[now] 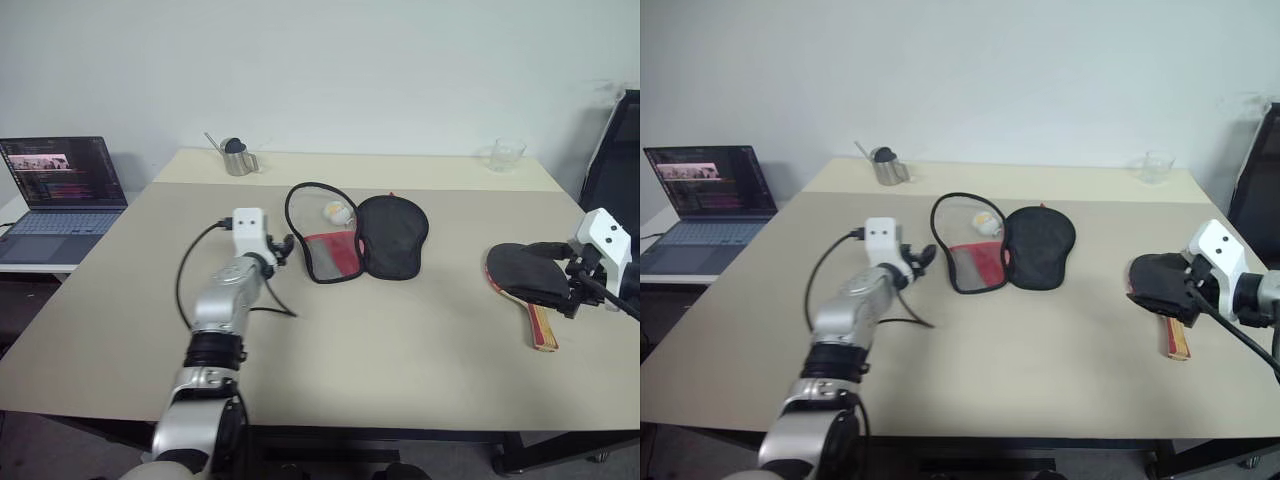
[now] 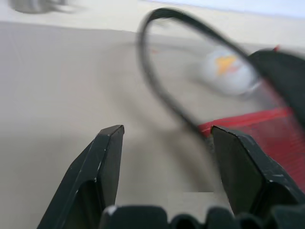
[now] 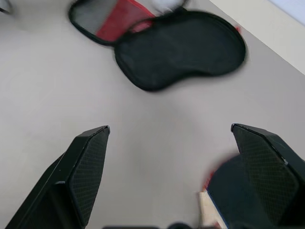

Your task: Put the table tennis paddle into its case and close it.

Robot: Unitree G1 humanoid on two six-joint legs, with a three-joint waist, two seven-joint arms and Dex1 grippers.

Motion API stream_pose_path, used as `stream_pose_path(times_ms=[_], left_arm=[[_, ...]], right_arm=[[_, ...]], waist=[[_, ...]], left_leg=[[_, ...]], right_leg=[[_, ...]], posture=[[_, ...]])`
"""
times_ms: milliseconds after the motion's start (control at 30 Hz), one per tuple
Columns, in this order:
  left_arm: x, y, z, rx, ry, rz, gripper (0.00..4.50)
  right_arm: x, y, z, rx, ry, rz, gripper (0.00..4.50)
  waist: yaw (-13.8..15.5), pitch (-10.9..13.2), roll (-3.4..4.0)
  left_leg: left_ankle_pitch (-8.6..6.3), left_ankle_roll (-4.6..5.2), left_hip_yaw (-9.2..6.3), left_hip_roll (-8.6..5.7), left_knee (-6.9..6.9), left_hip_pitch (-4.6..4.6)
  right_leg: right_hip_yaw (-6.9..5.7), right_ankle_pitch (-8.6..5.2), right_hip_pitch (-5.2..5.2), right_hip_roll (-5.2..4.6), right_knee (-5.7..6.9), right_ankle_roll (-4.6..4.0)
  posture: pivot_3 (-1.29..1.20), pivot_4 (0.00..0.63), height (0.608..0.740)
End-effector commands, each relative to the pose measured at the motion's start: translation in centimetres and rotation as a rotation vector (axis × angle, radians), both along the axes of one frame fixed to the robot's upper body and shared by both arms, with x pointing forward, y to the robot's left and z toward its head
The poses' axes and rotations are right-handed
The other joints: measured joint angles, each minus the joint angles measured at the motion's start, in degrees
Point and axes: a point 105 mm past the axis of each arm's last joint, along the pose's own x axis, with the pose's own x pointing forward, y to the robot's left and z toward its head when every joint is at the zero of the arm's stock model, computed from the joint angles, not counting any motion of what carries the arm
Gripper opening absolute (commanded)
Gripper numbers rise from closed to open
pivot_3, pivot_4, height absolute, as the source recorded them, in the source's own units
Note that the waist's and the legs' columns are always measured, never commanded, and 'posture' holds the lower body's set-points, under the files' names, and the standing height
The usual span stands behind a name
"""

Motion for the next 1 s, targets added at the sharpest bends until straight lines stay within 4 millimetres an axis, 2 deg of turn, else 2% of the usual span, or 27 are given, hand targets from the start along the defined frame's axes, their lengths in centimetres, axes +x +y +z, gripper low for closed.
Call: stream_pose_path(times_ms=[33,100,200,400,533,600,700,867,1000], left_arm=[[-1.2,-0.4,-0.8,0.143,0.057,-0.209,3.14],[-2.8,-1.2,-0.9,0.137,0.097,-0.382,3.14],[-5.2,-2.6,0.8,0.115,0.070,-0.617,3.14],[-8.0,-5.1,6.3,-0.023,-0.030,-0.881,3.14],[-9.4,-6.6,7.3,0.013,-0.030,-0.998,3.14],[-9.8,-7.1,7.5,0.043,-0.027,-1.034,3.14],[-9.8,-7.5,7.3,0.052,-0.024,-1.044,3.14],[-9.3,-8.2,7.1,0.061,-0.033,-1.040,3.14],[-9.0,-8.5,7.4,0.058,-0.046,-1.041,3.14]], right_arm=[[1.1,-2.5,-0.3,0.039,0.018,-0.222,4.50],[1.6,-3.3,-1.6,0.065,0.070,-0.337,4.50],[2.0,-4.2,-3.4,0.104,0.134,-0.488,4.50],[1.9,-4.3,-5.6,0.178,0.261,-0.613,4.50],[2.1,-5.6,-6.3,0.202,0.282,-0.740,4.50],[2.0,-6.1,-6.8,0.210,0.287,-0.788,4.50],[1.6,-5.7,-7.9,0.219,0.321,-0.797,4.50],[1.4,-6.0,-10.1,0.246,0.410,-0.871,4.50],[1.7,-6.0,-11.1,0.269,0.438,-0.878,4.50]], waist=[[0.06,-0.01,-0.01],[0.13,-0.01,-0.02],[0.13,-0.01,-0.02],[0.33,-0.02,-0.01],[-0.06,-0.02,0.00],[-0.15,-0.02,0.00],[-0.16,-0.02,0.00],[-0.14,-0.02,0.00],[-0.20,-0.07,-0.08]], left_leg=[[0.00,0.00,0.00,-0.01,0.01,0.01],[0.00,0.00,0.02,0.00,0.01,0.02],[0.00,0.01,0.08,0.32,0.02,-0.03],[0.01,0.02,0.00,0.57,0.04,-0.23],[0.00,0.03,0.02,0.59,0.04,-0.16],[0.00,0.03,0.04,0.60,0.03,-0.14],[0.00,0.03,0.03,0.62,0.01,-0.14],[0.00,0.03,0.04,0.63,0.02,-0.14],[0.00,0.04,0.06,0.61,0.04,-0.10]], right_leg=[[-0.01,0.00,0.00,0.00,0.01,0.00],[-0.01,0.00,0.02,-0.06,0.01,-0.01],[0.02,0.00,0.00,-0.23,-0.04,-0.02],[-0.09,-0.06,-0.07,-0.05,-0.04,-0.16],[-0.02,-0.06,-0.06,0.06,-0.04,-0.15],[0.01,-0.05,-0.06,0.07,-0.04,-0.14],[0.00,-0.06,-0.07,0.11,-0.04,-0.15],[0.00,-0.05,-0.07,0.15,-0.04,-0.15],[0.03,-0.04,-0.03,0.21,-0.05,-0.12]], posture=[[0.00,0.150,0.740],[0.00,0.150,0.740],[0.00,0.150,0.740],[0.00,0.150,0.740],[0.00,0.150,0.740],[0.00,0.150,0.740],[0.00,0.150,0.740],[0.00,0.150,0.740],[0.00,0.150,0.740]])
